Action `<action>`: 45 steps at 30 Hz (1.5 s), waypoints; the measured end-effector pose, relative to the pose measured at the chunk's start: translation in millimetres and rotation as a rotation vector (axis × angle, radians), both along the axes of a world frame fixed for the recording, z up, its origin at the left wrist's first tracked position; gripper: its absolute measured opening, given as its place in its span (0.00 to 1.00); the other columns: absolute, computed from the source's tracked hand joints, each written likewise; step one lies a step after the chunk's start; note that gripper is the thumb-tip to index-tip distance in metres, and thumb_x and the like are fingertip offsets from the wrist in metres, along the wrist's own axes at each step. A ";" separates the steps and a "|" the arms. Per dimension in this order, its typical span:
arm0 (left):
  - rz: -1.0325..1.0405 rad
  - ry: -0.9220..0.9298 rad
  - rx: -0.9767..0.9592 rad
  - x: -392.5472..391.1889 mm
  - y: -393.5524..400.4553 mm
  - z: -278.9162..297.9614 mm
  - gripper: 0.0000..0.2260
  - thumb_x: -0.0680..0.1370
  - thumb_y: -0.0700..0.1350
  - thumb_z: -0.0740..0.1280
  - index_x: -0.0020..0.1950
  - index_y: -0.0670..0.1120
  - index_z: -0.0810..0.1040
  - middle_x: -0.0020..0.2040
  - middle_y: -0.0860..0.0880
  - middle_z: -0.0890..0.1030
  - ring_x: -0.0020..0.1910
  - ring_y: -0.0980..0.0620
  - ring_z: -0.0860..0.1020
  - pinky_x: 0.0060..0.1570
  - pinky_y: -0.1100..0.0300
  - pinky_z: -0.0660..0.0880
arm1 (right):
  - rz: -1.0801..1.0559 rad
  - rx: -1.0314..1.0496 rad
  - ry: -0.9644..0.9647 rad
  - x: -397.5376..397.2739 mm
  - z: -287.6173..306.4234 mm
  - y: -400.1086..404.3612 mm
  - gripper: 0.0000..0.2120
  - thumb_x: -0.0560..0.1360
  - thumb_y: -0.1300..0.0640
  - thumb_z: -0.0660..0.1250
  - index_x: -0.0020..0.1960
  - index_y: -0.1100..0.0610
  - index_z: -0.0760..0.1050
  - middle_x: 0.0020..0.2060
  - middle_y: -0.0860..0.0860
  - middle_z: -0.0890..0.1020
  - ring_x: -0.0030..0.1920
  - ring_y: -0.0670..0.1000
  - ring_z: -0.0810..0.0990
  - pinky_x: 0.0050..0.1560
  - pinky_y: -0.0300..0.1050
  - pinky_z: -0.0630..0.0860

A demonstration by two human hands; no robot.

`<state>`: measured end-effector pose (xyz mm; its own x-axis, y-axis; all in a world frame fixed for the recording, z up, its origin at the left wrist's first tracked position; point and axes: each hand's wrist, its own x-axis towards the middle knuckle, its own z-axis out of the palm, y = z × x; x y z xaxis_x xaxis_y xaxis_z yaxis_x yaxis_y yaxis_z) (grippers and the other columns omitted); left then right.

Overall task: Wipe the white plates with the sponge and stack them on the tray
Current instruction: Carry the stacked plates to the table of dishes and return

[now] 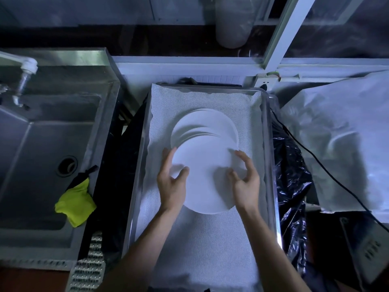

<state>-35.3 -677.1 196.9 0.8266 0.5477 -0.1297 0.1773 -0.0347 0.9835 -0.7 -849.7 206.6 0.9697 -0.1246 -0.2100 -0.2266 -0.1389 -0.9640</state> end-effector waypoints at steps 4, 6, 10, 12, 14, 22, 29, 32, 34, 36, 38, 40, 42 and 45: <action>0.013 0.012 0.016 -7.3 -4.5 -0.3 0.26 0.70 0.41 0.69 0.67 0.58 0.77 0.71 0.58 0.75 0.72 0.57 0.71 0.73 0.47 0.68 | 0.008 -0.018 -0.015 -8.5 4.3 -5.7 0.27 0.72 0.66 0.68 0.65 0.41 0.76 0.66 0.37 0.76 0.69 0.41 0.71 0.72 0.57 0.69; 0.011 0.014 0.040 -11.0 -7.7 2.3 0.27 0.70 0.40 0.68 0.67 0.61 0.76 0.68 0.59 0.77 0.70 0.55 0.73 0.71 0.47 0.70 | 0.009 -0.033 -0.015 -12.6 8.3 -8.6 0.29 0.71 0.61 0.68 0.68 0.40 0.74 0.69 0.38 0.75 0.71 0.42 0.70 0.73 0.57 0.67; 0.021 0.013 0.045 -20.5 -12.7 9.0 0.27 0.71 0.40 0.68 0.67 0.61 0.76 0.67 0.56 0.78 0.68 0.52 0.75 0.68 0.45 0.73 | 0.016 -0.028 0.012 -19.2 16.5 -14.1 0.31 0.70 0.56 0.69 0.69 0.36 0.72 0.66 0.39 0.77 0.67 0.44 0.75 0.69 0.55 0.73; 0.032 0.014 0.058 -27.8 -14.2 14.0 0.27 0.71 0.40 0.69 0.68 0.59 0.76 0.67 0.57 0.77 0.69 0.53 0.74 0.67 0.51 0.73 | 0.018 -0.024 0.015 -22.1 20.7 -15.2 0.31 0.69 0.55 0.69 0.69 0.35 0.71 0.65 0.39 0.78 0.66 0.43 0.76 0.68 0.54 0.74; 0.073 0.018 0.082 -36.8 -14.3 21.1 0.28 0.70 0.42 0.70 0.69 0.60 0.76 0.68 0.58 0.75 0.68 0.57 0.73 0.62 0.64 0.74 | 0.025 -0.025 0.009 -25.7 25.7 -14.4 0.32 0.69 0.55 0.70 0.70 0.35 0.71 0.65 0.38 0.78 0.66 0.42 0.75 0.69 0.53 0.74; 0.220 0.035 0.150 -82.1 8.8 44.2 0.29 0.73 0.37 0.72 0.66 0.66 0.76 0.61 0.66 0.70 0.62 0.66 0.73 0.52 0.74 0.72 | 0.207 -0.053 -0.062 -49.4 41.2 15.3 0.32 0.71 0.60 0.73 0.71 0.40 0.71 0.65 0.37 0.75 0.63 0.30 0.70 0.62 0.32 0.68; 0.374 0.068 0.261 -157.7 58.5 57.6 0.30 0.76 0.36 0.71 0.77 0.50 0.70 0.72 0.53 0.72 0.69 0.56 0.71 0.67 0.57 0.70 | 0.447 -0.048 -0.090 -93.6 61.7 78.6 0.29 0.73 0.59 0.72 0.68 0.37 0.71 0.64 0.34 0.76 0.65 0.43 0.75 0.66 0.52 0.74; 0.469 0.087 0.299 -206.7 87.6 65.2 0.29 0.75 0.39 0.71 0.76 0.53 0.71 0.68 0.59 0.74 0.64 0.59 0.72 0.59 0.64 0.69 | 0.546 -0.040 -0.086 -126.9 68.0 117.8 0.26 0.74 0.60 0.72 0.66 0.37 0.73 0.61 0.33 0.77 0.62 0.42 0.76 0.64 0.53 0.76; 0.542 0.089 0.314 -247.6 108.0 70.5 0.25 0.75 0.39 0.72 0.72 0.52 0.76 0.67 0.56 0.76 0.63 0.57 0.74 0.58 0.60 0.71 | 0.604 -0.046 -0.117 -157.5 70.5 145.7 0.26 0.74 0.60 0.72 0.66 0.39 0.74 0.61 0.36 0.78 0.61 0.43 0.76 0.62 0.52 0.77; 0.601 0.085 0.330 -296.2 126.3 75.5 0.22 0.75 0.40 0.73 0.69 0.50 0.79 0.69 0.52 0.76 0.64 0.56 0.73 0.60 0.56 0.73 | 0.673 -0.051 -0.158 -194.3 73.2 173.8 0.25 0.74 0.60 0.73 0.66 0.40 0.74 0.61 0.36 0.78 0.59 0.42 0.76 0.61 0.48 0.76; 0.661 0.075 0.346 -350.4 142.8 80.4 0.20 0.75 0.43 0.72 0.68 0.49 0.80 0.70 0.51 0.75 0.64 0.56 0.72 0.61 0.56 0.72 | 0.740 -0.033 -0.155 -237.4 76.5 203.2 0.26 0.73 0.60 0.73 0.66 0.40 0.74 0.60 0.34 0.78 0.58 0.39 0.77 0.60 0.45 0.75; 0.733 0.059 0.321 -404.5 157.0 86.1 0.18 0.76 0.43 0.72 0.66 0.53 0.81 0.71 0.53 0.73 0.65 0.55 0.72 0.60 0.57 0.72 | 0.799 -0.027 -0.183 -282.7 80.5 230.4 0.26 0.73 0.62 0.73 0.64 0.40 0.74 0.58 0.32 0.78 0.56 0.35 0.76 0.61 0.41 0.72; 0.810 0.062 0.297 -459.8 168.7 91.0 0.18 0.77 0.43 0.72 0.64 0.60 0.79 0.70 0.58 0.71 0.65 0.58 0.70 0.58 0.61 0.71 | 0.878 -0.060 -0.257 -331.6 84.7 256.5 0.25 0.72 0.62 0.73 0.63 0.41 0.75 0.59 0.33 0.77 0.54 0.32 0.74 0.58 0.35 0.69; 0.924 0.086 0.305 -540.8 180.4 96.9 0.20 0.76 0.40 0.72 0.65 0.58 0.79 0.68 0.60 0.70 0.64 0.60 0.69 0.57 0.61 0.69 | 1.003 -0.085 -0.326 -402.4 90.2 291.5 0.23 0.73 0.62 0.72 0.64 0.44 0.77 0.62 0.40 0.77 0.59 0.38 0.74 0.57 0.34 0.67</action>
<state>-576.1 -496.7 293.8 0.0490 0.9951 0.0854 0.3329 -0.0968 0.9380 -403.1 -558.2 296.8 0.6449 0.7626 0.0505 0.2969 -0.1891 -0.9360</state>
